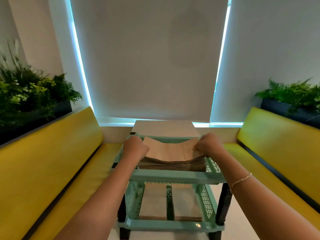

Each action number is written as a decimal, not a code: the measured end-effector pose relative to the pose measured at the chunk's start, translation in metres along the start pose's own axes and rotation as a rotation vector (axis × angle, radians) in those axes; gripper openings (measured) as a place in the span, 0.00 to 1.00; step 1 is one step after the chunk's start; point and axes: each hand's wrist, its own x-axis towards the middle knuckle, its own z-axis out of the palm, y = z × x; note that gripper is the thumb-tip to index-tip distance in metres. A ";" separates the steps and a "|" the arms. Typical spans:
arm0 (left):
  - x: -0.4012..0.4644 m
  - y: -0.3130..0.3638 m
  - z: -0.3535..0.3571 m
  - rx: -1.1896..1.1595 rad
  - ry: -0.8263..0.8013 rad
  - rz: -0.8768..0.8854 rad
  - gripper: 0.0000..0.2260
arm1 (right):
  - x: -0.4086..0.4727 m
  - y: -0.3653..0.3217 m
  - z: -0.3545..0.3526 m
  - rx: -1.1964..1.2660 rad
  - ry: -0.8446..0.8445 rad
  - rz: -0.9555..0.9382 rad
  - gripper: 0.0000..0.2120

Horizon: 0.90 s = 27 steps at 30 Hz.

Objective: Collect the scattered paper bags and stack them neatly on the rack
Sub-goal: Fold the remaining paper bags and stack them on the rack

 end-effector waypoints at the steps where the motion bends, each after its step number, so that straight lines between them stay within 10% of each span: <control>1: 0.002 -0.001 0.003 0.021 0.001 -0.015 0.13 | -0.002 0.001 0.002 -0.033 0.007 -0.005 0.10; 27: 0.002 -0.007 0.018 0.226 -0.148 -0.065 0.13 | -0.025 -0.001 0.005 -0.116 0.052 -0.036 0.08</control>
